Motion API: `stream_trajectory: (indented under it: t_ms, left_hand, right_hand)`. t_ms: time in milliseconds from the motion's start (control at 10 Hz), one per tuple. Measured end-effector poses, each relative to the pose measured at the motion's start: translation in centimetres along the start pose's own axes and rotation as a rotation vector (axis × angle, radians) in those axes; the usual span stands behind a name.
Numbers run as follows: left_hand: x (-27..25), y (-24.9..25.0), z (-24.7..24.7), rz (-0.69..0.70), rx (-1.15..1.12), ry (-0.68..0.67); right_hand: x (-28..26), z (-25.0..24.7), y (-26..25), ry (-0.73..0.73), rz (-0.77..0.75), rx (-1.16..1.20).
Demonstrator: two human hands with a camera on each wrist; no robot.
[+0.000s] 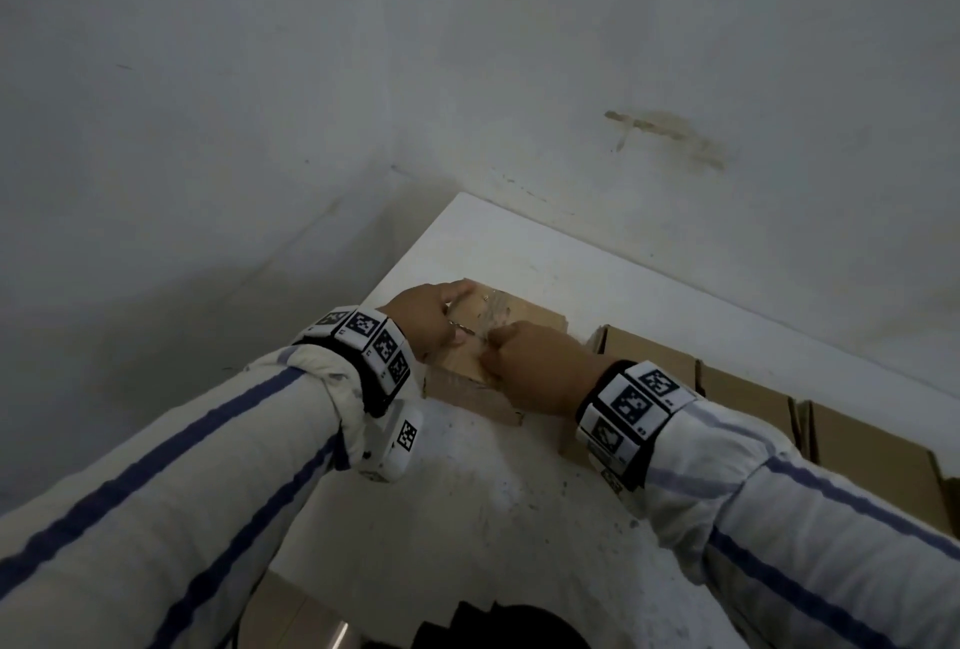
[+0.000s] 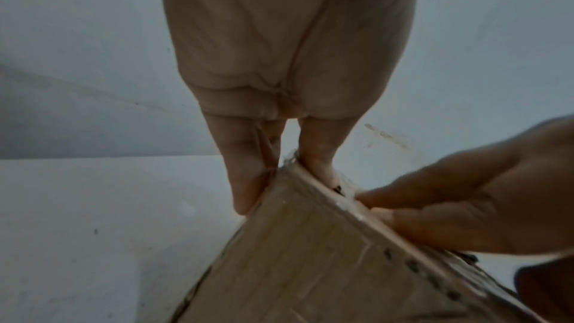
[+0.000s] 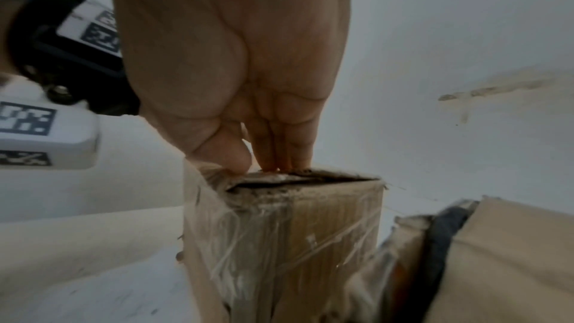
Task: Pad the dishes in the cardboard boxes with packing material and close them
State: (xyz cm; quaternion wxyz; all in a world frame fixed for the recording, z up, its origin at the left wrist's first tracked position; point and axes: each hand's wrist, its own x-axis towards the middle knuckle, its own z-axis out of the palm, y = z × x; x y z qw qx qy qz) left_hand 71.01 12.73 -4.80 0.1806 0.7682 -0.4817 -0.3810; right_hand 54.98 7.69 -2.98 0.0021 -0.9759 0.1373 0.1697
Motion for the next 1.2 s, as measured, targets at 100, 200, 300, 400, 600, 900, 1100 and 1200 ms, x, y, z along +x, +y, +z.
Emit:
stream_trajectory:
  t_ms: [100, 200, 300, 400, 600, 900, 1100, 1200]
  left_hand:
    - [0.1, 0.0, 0.0, 0.005, -0.001, -0.003]
    - [0.3, -0.2, 0.0, 0.011, -0.021, 0.007]
    - [0.3, 0.0, 0.1, 0.004, -0.056, -0.001]
    - [0.4, 0.4, 0.5, 0.007, -0.056, 0.01]
    - [1.3, 1.0, 0.4, 0.013, 0.023, -0.019]
    - [2.6, 1.9, -0.1, 0.046, 0.12, -0.069]
    - [2.6, 1.4, 0.0, 0.079, 0.05, -0.081]
    - [2.3, 1.3, 0.1, 0.117, 0.012, -0.064]
  right_hand:
    - [-0.7, 0.0, -0.5, -0.098, -0.042, 0.042]
    - [-0.4, -1.0, -0.2, -0.097, 0.0, 0.108]
    - [0.6, -0.9, 0.6, 0.165, 0.177, 0.152]
    - [1.7, 0.8, 0.7, 0.265, 0.5, 0.326]
    - [2.3, 1.9, 1.9, 0.21, 0.678, 0.409]
    - [1.0, 1.4, 2.8, 0.118, 0.671, 0.444]
    - [0.7, 0.9, 3.4, -0.014, 0.6, 0.42]
    - [0.1, 0.2, 4.1, -0.057, 0.527, 0.321]
